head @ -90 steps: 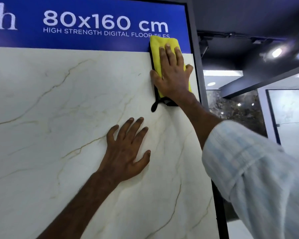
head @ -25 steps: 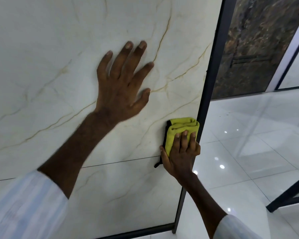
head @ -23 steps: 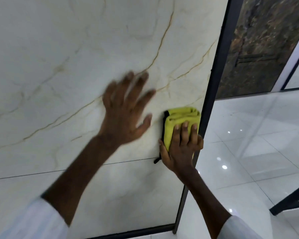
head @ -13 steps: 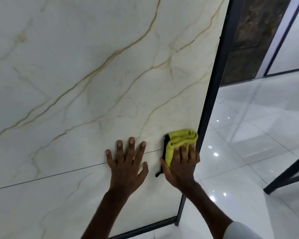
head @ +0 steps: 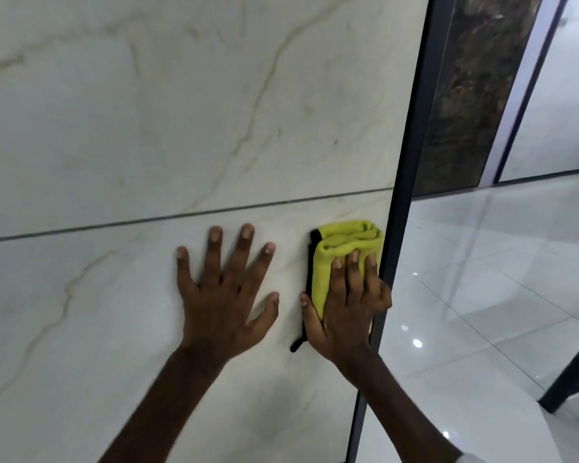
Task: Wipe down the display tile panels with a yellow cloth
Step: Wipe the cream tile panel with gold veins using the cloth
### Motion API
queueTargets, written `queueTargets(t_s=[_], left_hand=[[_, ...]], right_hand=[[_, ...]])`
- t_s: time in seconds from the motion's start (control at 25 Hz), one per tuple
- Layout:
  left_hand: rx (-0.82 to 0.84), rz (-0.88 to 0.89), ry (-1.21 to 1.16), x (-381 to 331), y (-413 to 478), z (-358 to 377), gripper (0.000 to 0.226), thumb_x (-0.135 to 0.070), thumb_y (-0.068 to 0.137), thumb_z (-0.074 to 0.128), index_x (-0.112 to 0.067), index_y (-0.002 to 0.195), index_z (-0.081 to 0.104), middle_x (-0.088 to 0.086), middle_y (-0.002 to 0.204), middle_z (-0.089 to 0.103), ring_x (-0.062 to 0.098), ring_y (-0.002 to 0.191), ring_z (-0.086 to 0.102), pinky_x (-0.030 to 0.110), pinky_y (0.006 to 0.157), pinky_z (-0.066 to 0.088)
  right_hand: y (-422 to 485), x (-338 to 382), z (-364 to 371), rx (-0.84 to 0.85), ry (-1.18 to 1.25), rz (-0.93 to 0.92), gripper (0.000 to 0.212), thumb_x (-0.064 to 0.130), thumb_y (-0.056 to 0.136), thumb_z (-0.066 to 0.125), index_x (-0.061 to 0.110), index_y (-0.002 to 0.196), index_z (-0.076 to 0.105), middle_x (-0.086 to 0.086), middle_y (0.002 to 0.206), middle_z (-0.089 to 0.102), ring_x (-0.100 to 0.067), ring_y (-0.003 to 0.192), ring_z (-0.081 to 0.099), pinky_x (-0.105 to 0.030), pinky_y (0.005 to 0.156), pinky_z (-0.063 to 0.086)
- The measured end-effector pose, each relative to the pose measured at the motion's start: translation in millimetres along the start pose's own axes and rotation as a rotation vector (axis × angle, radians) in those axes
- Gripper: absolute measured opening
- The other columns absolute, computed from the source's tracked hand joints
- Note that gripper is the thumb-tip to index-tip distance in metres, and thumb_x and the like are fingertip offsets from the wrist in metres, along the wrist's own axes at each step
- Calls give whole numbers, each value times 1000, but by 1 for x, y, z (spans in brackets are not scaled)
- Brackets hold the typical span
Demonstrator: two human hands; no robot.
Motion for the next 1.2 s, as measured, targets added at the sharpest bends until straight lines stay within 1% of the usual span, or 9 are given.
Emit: queueTargets(t_s=[0.12,0.32,0.48,0.64,0.72,0.88,0.96,1.08,1.2], left_hand=[[-78,4,34,-2,-2,-2,80,-58,96,51,-19,163,33,17,170,21,42,159,7,71,123,2],[-115,17,93,-4,-4,-4,80,-58,99,47,-15,164,30,20,170,20,49,157,14,74,121,6],[-150,53,95,-7,-19,1,80,-55,98,48,-12,163,31,21,171,18,46,158,14,75,121,8],[-159,88,119,-15,-38,8,83,-55,95,49,-11,162,32,20,171,17,42,159,15,73,122,9],[-171,91,101,-13,-36,4,82,-56,94,49,-11,162,34,19,171,18,40,159,16,72,122,9],[-178,92,81,-14,-39,5,80,-54,94,51,-11,160,39,19,170,22,40,158,19,71,123,11],[-167,87,77,-14,-37,5,79,-54,94,51,-11,159,40,19,170,23,40,158,20,71,123,11],[-195,112,25,-19,-41,-4,72,-47,96,51,-10,157,43,17,170,25,40,157,22,72,121,13],[-196,118,-102,-47,-95,1,69,-46,95,53,-11,154,49,16,168,31,37,156,28,69,120,18]], right_hand=[[-7,0,-1,-83,8,-21,80,54,96,49,19,162,22,-8,168,25,-30,159,16,-61,100,35],[-10,-1,-4,-148,-12,-35,78,54,97,48,17,161,26,-9,168,29,-32,156,26,-60,97,35],[-39,-5,0,-164,-18,-69,77,54,97,49,17,161,28,-10,168,31,-32,157,26,-62,98,36],[-69,-9,5,-158,-33,-59,79,54,95,51,18,161,28,-9,169,30,-30,157,24,-60,98,36],[-46,-11,-1,-156,-44,-50,82,56,93,50,18,162,29,-8,169,29,-31,156,25,-59,99,35],[57,-13,-25,-160,-41,-14,85,60,93,44,17,164,28,-6,172,23,-31,157,21,-60,102,32],[81,-12,-28,-171,-51,-15,84,60,94,43,16,165,26,-6,172,22,-30,157,20,-61,103,32],[33,-14,-17,-192,-100,-28,81,58,97,45,14,164,29,-8,172,23,-30,158,21,-59,104,33],[-84,-30,9,-161,-100,-21,78,53,98,49,10,162,33,-11,170,26,-36,156,26,-59,102,36]])
Point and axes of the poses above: each hand's wrist, its own y-axis towards the middle knuckle, its own z-axis out of the palm, x = y × z, the point moved 10 cm from there along y, towards the middle knuckle
